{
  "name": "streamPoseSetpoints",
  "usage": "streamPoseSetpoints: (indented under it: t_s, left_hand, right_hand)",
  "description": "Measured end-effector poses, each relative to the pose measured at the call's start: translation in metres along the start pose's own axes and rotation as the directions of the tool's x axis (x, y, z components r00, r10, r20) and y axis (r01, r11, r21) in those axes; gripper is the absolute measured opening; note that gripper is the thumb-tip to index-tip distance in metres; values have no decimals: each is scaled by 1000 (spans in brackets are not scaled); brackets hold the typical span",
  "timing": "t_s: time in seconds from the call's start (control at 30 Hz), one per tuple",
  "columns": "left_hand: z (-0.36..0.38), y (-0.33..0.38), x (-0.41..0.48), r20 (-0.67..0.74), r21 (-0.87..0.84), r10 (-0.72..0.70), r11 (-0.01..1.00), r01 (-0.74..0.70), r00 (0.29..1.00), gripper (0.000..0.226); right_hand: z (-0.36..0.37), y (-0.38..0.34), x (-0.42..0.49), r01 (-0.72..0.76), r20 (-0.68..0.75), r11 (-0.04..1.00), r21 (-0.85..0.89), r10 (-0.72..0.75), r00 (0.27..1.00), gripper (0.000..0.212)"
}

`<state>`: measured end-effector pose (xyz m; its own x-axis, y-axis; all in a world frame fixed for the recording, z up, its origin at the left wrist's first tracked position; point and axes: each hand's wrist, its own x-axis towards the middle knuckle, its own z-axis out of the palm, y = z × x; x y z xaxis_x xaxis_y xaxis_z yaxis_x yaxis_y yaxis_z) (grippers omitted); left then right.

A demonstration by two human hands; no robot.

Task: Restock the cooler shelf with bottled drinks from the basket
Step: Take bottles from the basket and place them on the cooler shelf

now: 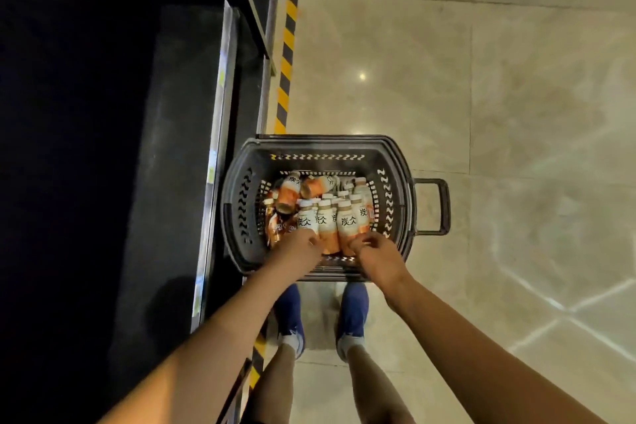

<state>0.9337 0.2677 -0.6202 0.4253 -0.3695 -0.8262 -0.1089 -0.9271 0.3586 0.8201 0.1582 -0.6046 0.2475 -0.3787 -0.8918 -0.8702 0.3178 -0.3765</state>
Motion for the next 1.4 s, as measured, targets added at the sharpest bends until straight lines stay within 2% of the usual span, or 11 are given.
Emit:
streamPoseSetpoints:
  t_s: [0.17, 0.23, 0.33, 0.4, 0.47, 0.6, 0.73, 1.03, 1.1, 1.23, 1.4]
  left_hand:
    - [59, -55, 111, -167, -389, -187, 915, 109, 968, 13]
    - [79, -74, 149, -195, -478, -257, 868, 137, 947, 23]
    - [102, -94, 200, -214, -525, -294, 839, 145, 931, 37]
    - [113, -104, 233, -217, -538, -304, 830, 146, 928, 49]
    - [123, -110, 258, -230, -505, -325, 846, 173, 917, 59]
    - [135, -112, 276, -357, -240, -294, 946, 218, 887, 89]
    - [139, -119, 282, -364, -298, -298, 935, 193, 882, 95]
    - [132, -115, 277, -327, -352, -284, 922, 163, 901, 80]
    - [127, -110, 271, -260, -431, -232, 896, 102, 938, 74]
    - [103, -90, 237, -129, -549, -137, 834, 45, 982, 68]
    - [62, -60, 171, -123, -649, -136, 761, 24, 983, 72]
  right_hand:
    - [25, 38, 105, -23, -53, 995, 99, 28, 998, 24]
    - [35, 50, 146, -27, -57, 993, 119, 34, 998, 22]
    - [57, 70, 210, -10, -93, 999, 49, 14, 996, 53]
    - [71, 79, 245, 4, -161, 998, -60, -13, 987, 75]
    - [85, 86, 271, -3, -215, 987, -162, -32, 976, 87]
    - [107, 94, 300, -58, -340, 965, -254, -33, 940, 100]
    - [112, 100, 311, -51, -410, 955, -293, -77, 909, 108]
    - [96, 102, 312, 16, -291, 976, -218, -81, 953, 99]
    - [94, 98, 302, 59, -245, 987, -149, -94, 965, 92]
    - [82, 85, 263, 96, -198, 990, 107, -74, 977, 59]
    - [46, 55, 200, 142, -211, 972, 188, -101, 972, 56]
